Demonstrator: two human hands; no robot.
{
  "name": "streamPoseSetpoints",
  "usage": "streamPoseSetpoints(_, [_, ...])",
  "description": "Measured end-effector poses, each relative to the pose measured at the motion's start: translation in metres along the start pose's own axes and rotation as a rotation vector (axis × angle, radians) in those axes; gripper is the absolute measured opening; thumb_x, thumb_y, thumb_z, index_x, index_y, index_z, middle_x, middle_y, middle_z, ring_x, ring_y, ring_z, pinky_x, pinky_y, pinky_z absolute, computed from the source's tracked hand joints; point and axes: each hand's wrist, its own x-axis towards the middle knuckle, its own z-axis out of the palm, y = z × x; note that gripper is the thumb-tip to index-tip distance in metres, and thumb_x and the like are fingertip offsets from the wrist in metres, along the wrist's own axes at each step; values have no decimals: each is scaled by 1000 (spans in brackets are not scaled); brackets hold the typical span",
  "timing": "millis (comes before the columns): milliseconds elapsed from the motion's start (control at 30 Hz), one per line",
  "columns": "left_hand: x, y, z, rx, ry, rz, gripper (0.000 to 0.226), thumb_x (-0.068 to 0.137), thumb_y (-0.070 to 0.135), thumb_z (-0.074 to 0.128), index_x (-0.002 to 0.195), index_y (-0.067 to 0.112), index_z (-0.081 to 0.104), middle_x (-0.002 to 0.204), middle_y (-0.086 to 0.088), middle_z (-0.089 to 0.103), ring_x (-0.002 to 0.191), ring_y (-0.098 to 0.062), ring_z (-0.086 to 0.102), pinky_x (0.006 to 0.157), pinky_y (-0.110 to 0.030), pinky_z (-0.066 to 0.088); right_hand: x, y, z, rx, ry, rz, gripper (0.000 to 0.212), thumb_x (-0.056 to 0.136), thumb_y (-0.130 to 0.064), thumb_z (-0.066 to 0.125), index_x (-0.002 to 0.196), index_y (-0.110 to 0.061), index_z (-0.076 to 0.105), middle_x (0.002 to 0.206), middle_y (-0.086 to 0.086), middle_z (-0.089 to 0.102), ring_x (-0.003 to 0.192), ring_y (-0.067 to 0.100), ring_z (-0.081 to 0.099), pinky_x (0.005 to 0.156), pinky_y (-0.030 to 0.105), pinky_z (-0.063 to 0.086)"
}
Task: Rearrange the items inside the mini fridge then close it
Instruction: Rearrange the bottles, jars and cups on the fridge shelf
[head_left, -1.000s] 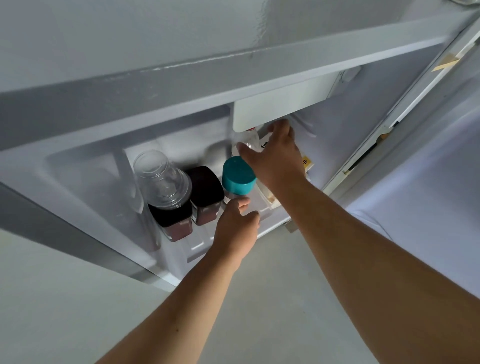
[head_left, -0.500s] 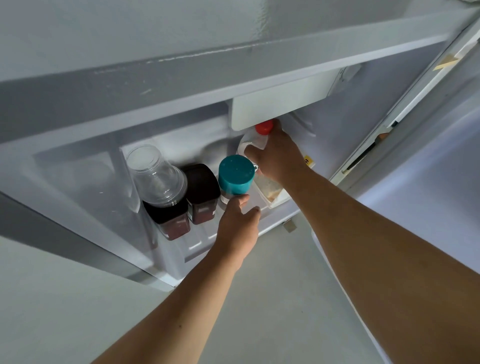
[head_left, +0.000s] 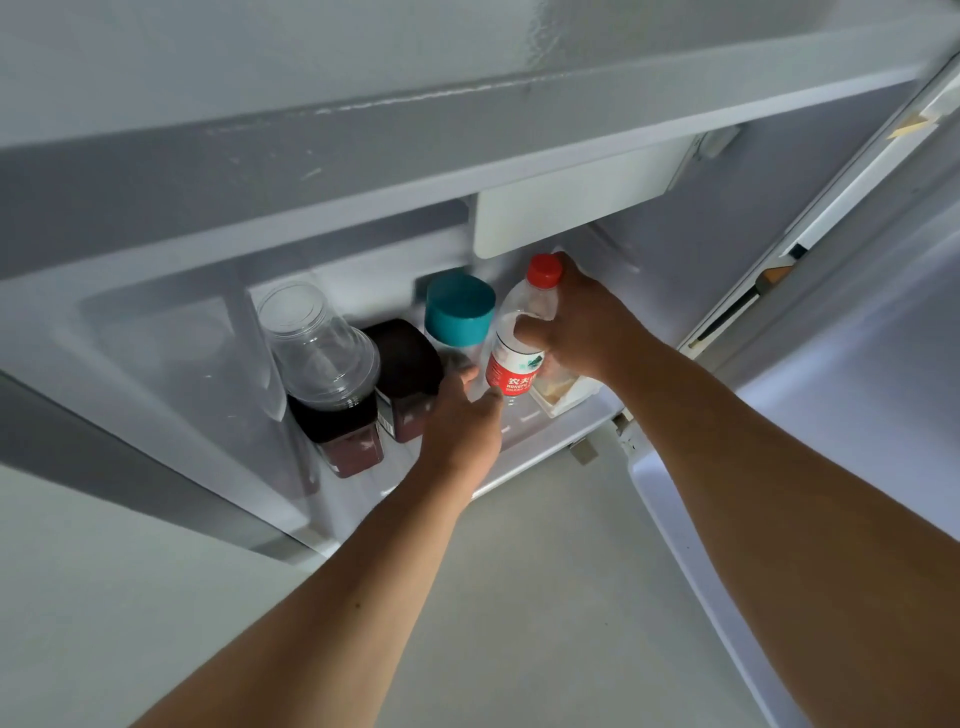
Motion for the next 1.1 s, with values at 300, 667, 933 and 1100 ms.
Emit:
streamPoseSetpoints(300, [-5, 0, 9, 170, -21, 63, 62, 102, 18, 55, 161, 27, 37, 166, 6, 41, 141, -7, 43, 98, -13, 26, -4, -7, 19, 37, 165, -40, 66, 86, -44, 77, 139, -23, 45, 129, 0, 65, 114, 26, 64, 94, 30, 48])
streamPoseSetpoints(667, [-23, -22, -13, 130, 69, -14, 51, 100, 27, 58, 151, 24, 53, 155, 3, 54, 137, -12, 53, 104, -27, 39, -18, -19, 13, -56, 281, 8, 79, 79, -65, 73, 139, -25, 41, 131, -1, 61, 109, 26, 66, 88, 31, 50])
streamPoseSetpoints(933, [-36, -43, -30, 40, 238, -87, 34, 97, 25, 60, 131, 26, 59, 133, 12, 63, 120, -8, 57, 111, -37, 45, -84, -32, 43, -23, 617, -131, 47, 84, -40, 77, 116, -18, 51, 113, -1, 55, 85, 8, 52, 70, 16, 43])
streamPoseSetpoints(1100, [-34, -46, -34, 58, 227, -89, 36, 99, 23, 56, 136, 21, 59, 139, 4, 65, 130, -15, 59, 115, -41, 44, -96, -35, 80, 49, 286, -94, 15, 95, -42, 62, 89, -28, 58, 79, -15, 65, 67, 5, 58, 59, 20, 41])
